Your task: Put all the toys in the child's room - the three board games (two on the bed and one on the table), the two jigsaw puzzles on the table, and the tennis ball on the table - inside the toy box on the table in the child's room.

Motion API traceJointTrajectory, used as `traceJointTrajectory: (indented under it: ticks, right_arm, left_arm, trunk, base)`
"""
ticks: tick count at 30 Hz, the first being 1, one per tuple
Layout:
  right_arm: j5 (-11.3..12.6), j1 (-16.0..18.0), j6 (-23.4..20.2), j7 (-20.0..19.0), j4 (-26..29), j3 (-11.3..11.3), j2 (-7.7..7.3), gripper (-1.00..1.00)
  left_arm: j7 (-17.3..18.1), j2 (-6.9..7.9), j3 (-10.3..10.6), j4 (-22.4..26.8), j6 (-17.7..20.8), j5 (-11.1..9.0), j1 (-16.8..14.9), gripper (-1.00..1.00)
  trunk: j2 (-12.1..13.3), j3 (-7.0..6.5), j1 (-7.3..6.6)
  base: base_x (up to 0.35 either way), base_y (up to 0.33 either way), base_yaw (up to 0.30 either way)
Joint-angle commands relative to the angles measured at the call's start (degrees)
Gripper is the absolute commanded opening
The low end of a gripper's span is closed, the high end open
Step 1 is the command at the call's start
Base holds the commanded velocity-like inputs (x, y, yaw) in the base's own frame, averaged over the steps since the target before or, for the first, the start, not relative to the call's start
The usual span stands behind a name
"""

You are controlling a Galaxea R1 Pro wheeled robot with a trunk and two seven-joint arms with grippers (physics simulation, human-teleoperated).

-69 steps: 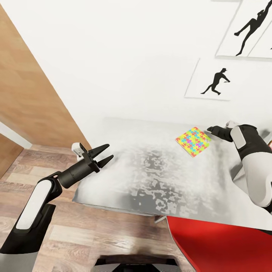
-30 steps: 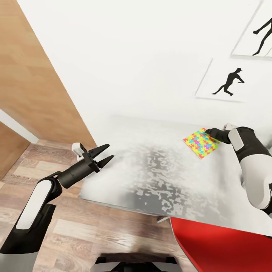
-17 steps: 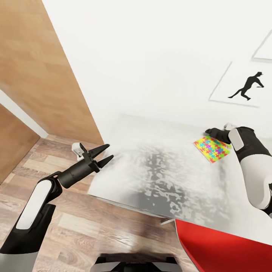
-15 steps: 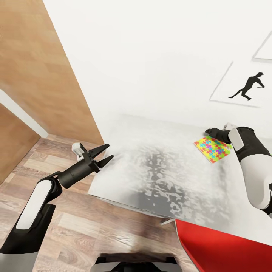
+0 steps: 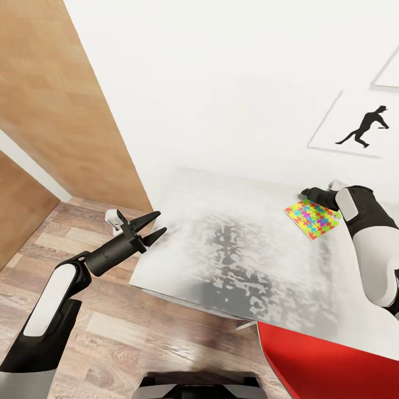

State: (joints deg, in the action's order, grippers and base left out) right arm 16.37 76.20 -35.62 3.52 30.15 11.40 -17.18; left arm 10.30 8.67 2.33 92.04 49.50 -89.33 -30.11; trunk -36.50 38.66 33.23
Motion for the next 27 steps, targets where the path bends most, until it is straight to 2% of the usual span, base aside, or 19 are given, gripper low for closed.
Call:
traceJointTrajectory:
  ticks: [1,12,20,27]
  right_arm:
    - [0.6,0.0,-0.2,0.4,0.1,0.1,0.01,1.00]
    - [0.6,0.0,-0.2,0.4,0.1,0.1,-0.11,1.00]
    - [0.6,0.5,-0.2,0.5,0.4,0.2,-0.91,1.00]
    - [0.6,0.8,-0.2,0.5,0.6,0.5,-3.54,1.00]
  left_arm:
    - [0.3,0.03,0.0,0.0,0.1,0.2,0.0,1.00]
    - [0.3,0.03,0.0,0.0,0.1,0.2,0.0,1.00]
    - [0.3,0.03,0.0,0.0,0.1,0.2,0.0,1.00]
    - [0.3,0.03,0.0,0.0,0.1,0.2,0.0,1.00]
  trunk:
    - [-0.1,0.05,0.02]
    - [-0.1,0.05,0.02]
    - [-0.1,0.05,0.02]
    - [-0.1,0.05,0.02]
  base:
    - [0.000,0.000,0.004]
    - [0.000,0.000,0.002]
    - [0.000,0.000,0.000]
    - [0.000,0.000,0.000]
